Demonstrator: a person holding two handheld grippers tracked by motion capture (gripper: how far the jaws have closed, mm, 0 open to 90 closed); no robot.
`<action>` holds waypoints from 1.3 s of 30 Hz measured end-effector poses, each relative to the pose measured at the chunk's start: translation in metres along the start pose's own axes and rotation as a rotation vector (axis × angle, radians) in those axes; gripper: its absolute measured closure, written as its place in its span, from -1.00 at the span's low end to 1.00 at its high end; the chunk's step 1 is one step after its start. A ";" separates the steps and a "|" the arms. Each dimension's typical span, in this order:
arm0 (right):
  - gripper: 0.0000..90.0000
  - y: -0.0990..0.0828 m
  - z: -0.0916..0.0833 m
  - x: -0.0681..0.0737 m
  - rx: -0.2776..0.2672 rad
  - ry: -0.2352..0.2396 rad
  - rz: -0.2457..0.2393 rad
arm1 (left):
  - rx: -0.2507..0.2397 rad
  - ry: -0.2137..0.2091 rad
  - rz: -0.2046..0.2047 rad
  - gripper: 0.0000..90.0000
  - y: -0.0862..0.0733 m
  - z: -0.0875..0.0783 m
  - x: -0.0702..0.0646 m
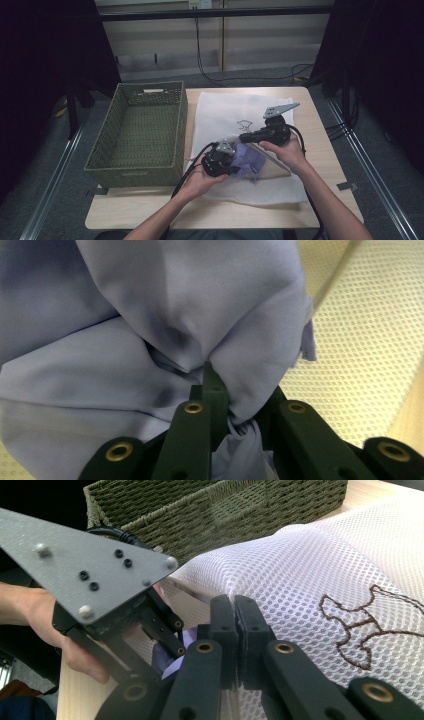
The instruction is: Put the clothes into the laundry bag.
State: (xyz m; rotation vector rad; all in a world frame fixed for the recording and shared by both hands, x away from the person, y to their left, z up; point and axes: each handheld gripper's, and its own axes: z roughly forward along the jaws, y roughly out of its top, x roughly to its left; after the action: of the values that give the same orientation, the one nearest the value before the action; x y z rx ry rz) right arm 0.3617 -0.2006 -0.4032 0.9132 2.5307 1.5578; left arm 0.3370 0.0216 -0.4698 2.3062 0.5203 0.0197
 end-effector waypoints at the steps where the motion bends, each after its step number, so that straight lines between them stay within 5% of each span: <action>1: 0.96 0.000 0.000 0.000 -0.001 0.001 0.001 | -0.009 -0.006 0.002 0.81 0.000 0.001 0.001; 10: 0.97 0.000 -0.002 0.001 -0.003 0.006 0.000 | 0.011 0.024 -0.006 0.81 0.001 0.006 0.010; 15: 0.97 -0.001 -0.002 0.000 -0.005 0.003 0.002 | -0.025 0.048 -0.031 0.81 0.001 0.008 0.011; 17: 0.97 -0.001 -0.002 0.000 -0.004 0.003 0.001 | -0.010 0.066 -0.009 0.81 0.003 0.008 0.010; 23: 0.97 -0.001 -0.001 0.000 -0.002 0.004 0.000 | -0.046 0.084 -0.054 0.81 0.005 0.012 0.012; 27: 0.97 -0.001 -0.001 0.000 -0.002 0.011 0.001 | -0.027 0.108 -0.032 0.81 0.005 0.013 0.010; 31: 0.97 -0.002 -0.001 0.000 0.003 0.008 -0.002 | -0.050 0.137 -0.064 0.80 0.005 0.016 0.012; 35: 0.97 -0.002 0.000 0.001 0.004 0.017 -0.002 | -0.136 0.145 -0.149 0.79 0.004 0.019 0.013; 39: 0.97 -0.002 0.001 0.002 0.009 0.021 -0.005 | -0.140 0.177 -0.147 0.79 0.003 0.019 0.014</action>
State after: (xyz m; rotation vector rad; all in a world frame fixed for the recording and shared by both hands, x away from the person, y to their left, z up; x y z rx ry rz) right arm 0.3595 -0.1996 -0.4053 0.8955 2.5547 1.5639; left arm 0.3544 0.0116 -0.4830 2.1353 0.7533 0.1844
